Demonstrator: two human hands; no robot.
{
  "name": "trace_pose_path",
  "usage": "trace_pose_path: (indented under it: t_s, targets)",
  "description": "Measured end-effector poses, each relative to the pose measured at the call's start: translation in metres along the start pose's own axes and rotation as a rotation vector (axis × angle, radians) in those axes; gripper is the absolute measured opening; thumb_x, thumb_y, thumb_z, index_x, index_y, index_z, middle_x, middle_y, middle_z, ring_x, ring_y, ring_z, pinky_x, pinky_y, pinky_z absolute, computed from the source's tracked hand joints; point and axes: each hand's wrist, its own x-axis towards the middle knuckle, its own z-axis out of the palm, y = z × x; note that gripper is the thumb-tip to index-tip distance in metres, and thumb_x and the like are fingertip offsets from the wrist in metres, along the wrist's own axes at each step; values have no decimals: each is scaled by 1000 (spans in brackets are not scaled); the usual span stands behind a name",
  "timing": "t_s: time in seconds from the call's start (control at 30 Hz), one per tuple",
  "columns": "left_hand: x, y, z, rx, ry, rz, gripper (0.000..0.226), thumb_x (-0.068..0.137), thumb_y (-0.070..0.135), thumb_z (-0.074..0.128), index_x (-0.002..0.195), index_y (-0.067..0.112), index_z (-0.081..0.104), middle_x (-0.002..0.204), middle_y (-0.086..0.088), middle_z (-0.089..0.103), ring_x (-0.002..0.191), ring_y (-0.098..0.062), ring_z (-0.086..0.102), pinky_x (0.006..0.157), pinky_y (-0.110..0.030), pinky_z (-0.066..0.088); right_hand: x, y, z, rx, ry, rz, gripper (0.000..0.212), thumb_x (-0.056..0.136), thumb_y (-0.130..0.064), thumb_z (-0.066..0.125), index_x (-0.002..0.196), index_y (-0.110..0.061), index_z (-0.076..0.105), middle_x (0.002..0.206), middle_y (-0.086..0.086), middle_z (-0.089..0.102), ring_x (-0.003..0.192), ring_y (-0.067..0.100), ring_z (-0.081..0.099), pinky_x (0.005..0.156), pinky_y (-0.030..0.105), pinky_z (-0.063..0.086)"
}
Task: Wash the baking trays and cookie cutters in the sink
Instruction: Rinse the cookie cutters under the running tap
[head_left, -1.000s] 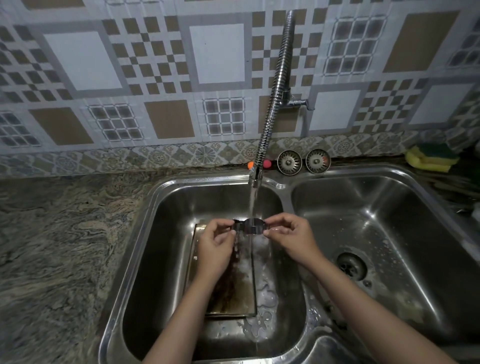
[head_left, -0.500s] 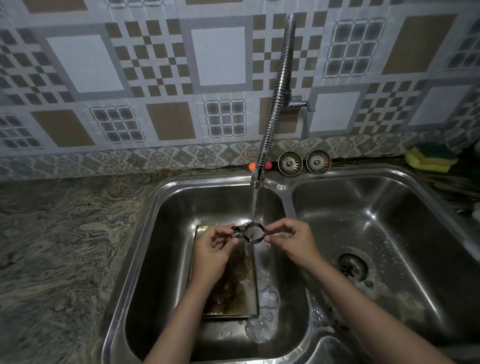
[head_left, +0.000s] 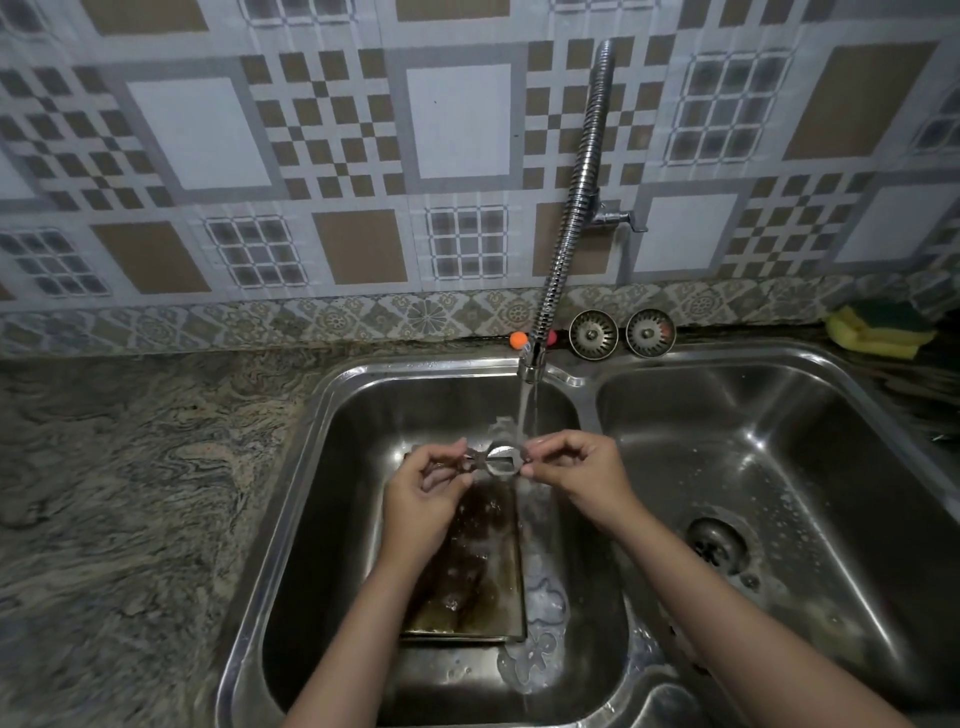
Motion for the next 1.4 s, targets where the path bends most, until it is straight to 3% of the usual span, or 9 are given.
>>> trace_pose_path:
  t_s: [0.2, 0.4, 0.5, 0.67, 0.9, 1.0, 1.1, 1.27, 1.4]
  targets:
    - [5, -2, 34, -14, -76, 0, 38, 75, -16, 66, 91, 19, 69, 109, 1, 68, 101, -4, 66, 87, -14, 50, -4, -4, -37, -21, 92, 25, 33, 63, 18, 75, 85, -6, 69, 72, -10, 73, 70, 0, 67, 66, 11, 51]
    - [6, 4, 52, 25, -91, 9, 39, 75, -13, 67, 89, 23, 69, 104, 6, 66, 90, 8, 65, 80, -8, 48, -6, -7, -58, -68, 94, 27, 35, 64, 16, 76, 84, -12, 71, 76, -10, 74, 76, 3, 69, 71, 13, 52]
    - [9, 2, 49, 63, -96, 29, 38, 76, -9, 69, 88, 27, 69, 105, 6, 69, 98, -2, 66, 89, -15, 51, -6, -8, -56, -94, 84, 8, 35, 63, 14, 78, 82, -15, 72, 75, -7, 74, 74, 7, 69, 73, 16, 54]
    - [10, -4, 35, 37, -65, 16, 38, 76, -11, 67, 92, 24, 69, 109, 5, 69, 106, -14, 65, 94, -27, 51, -1, -8, -40, -125, 70, -22, 35, 63, 13, 78, 80, -16, 72, 71, -8, 73, 68, 6, 67, 70, 16, 55]
    - [11, 1, 14, 21, 0, 8, 36, 77, -12, 66, 95, 19, 68, 108, 8, 68, 106, -7, 64, 97, -27, 49, 7, -13, -15, -173, -37, -36, 34, 66, 8, 79, 87, -17, 71, 85, 0, 72, 76, 8, 69, 76, 23, 57]
    - [12, -1, 4, 23, 26, 19, 33, 78, -11, 65, 99, 14, 68, 112, 4, 68, 106, -7, 64, 98, -28, 49, 10, -16, -6, -210, -71, -51, 34, 66, 5, 80, 91, -15, 71, 85, -5, 70, 73, -1, 66, 72, 15, 54]
    - [11, 0, -2, -1, 45, 5, 31, 80, -12, 63, 102, 9, 67, 114, -1, 67, 104, -7, 65, 98, -29, 49, 12, -18, 2, -203, -91, -55, 29, 66, 4, 80, 90, -11, 72, 85, -2, 71, 74, 1, 68, 72, 16, 54]
    - [9, 0, -3, -11, 46, 1, 30, 80, -12, 63, 102, 8, 66, 114, -1, 66, 102, -9, 65, 95, -23, 49, 12, -16, 3, -186, -85, -47, 27, 67, 6, 79, 93, -2, 72, 86, -1, 71, 74, 1, 68, 71, 14, 53]
    - [11, -1, 5, 0, 26, -1, 32, 80, -11, 64, 102, 13, 67, 113, 3, 67, 101, -6, 66, 88, -17, 51, 10, -13, -6, -163, -48, -22, 28, 67, 7, 79, 89, -9, 73, 81, -6, 73, 74, 5, 70, 73, 19, 56]
